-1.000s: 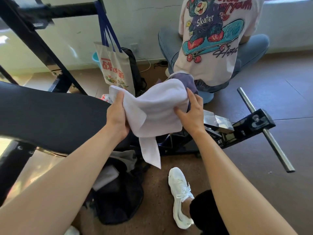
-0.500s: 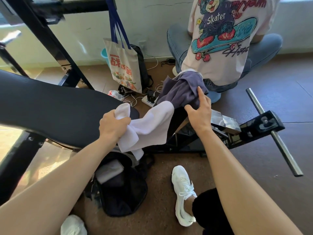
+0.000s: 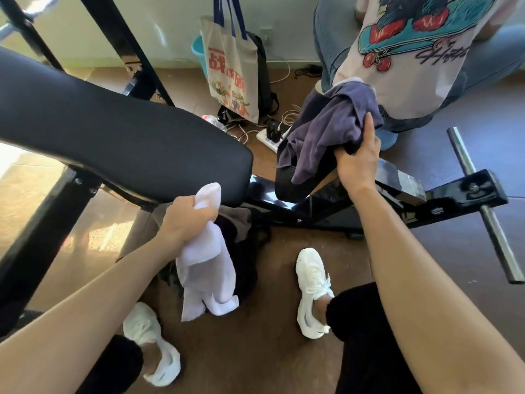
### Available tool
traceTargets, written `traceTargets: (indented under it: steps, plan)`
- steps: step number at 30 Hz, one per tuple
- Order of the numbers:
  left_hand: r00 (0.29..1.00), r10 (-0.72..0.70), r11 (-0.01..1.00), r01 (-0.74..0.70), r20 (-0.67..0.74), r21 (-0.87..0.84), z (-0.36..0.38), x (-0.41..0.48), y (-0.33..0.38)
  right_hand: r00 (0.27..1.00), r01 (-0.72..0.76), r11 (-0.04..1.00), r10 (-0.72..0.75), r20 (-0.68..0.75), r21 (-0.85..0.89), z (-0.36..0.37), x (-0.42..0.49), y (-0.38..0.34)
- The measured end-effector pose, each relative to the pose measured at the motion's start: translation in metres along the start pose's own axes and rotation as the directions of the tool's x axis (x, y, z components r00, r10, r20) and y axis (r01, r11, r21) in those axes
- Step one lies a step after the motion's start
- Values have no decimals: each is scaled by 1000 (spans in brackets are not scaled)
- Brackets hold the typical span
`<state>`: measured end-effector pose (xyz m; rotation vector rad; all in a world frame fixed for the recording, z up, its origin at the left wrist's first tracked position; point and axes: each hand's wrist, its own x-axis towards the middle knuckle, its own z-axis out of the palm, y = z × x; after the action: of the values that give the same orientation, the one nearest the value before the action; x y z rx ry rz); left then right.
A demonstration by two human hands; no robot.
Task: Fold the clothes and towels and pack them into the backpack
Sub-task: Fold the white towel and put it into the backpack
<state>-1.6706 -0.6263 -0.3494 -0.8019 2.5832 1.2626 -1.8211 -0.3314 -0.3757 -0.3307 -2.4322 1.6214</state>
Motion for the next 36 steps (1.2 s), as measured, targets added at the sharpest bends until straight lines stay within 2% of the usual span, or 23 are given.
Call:
traceTargets:
  steps: [3, 6, 8, 11, 14, 16, 18, 21, 23, 26, 28, 30, 32, 36]
  plan:
    - [999, -27, 992, 31, 38, -123, 7, 0, -6, 998, 12, 998, -15, -54, -64, 1, -6, 0]
    - [997, -69, 953, 79, 43, -293, 9, -4, -5, 978, -82, 984, 49, -201, -159, 4, -27, -11]
    - [991, -114, 903, 134, 72, -408, 7, -9, -5, 966, -115, 986, 82, -244, -122, 10, -54, -24]
    - [979, -148, 850, 198, 140, -488, 4, -18, -10, 998, -28, 996, 24, -55, -88, 26, -104, -29]
    - [971, -114, 812, 214, 211, -543, 2, -35, -11, 991, 41, 999, -39, 131, -18, 37, -148, -26]
    - [961, -68, 773, 222, 269, -594, 1, -47, -13, 968, 60, 995, -78, 238, 81, 36, -172, -26]
    - [953, -29, 756, 219, 302, -617, -1, -59, -18, 899, 62, 990, -112, 423, 130, 31, -198, -29]
    - [947, 59, 806, 142, 317, -574, -5, -78, -28, 777, 80, 995, -100, 621, 60, 27, -231, -29]
    - [943, 121, 851, 63, 310, -521, -9, -92, -37, 726, 62, 998, -50, 686, 7, 23, -245, -30]
    - [938, 198, 891, -52, 284, -451, -17, -110, -58, 635, 27, 999, -30, 772, 17, 14, -259, -31]
    - [934, 271, 924, -185, 231, -334, -22, -122, -75, 628, 65, 998, -48, 777, 9, 11, -268, -31]
    - [926, 339, 935, -312, 166, -166, -28, -130, -94, 653, 86, 996, -43, 756, -17, 11, -276, -30]
    - [921, 371, 928, -367, 118, -55, -37, -137, -114, 672, 75, 997, -30, 740, -28, 11, -280, -30]
    - [935, 353, 932, -355, -36, -79, -42, -156, -165, 672, 19, 1000, -23, 740, 14, 13, -283, -30]
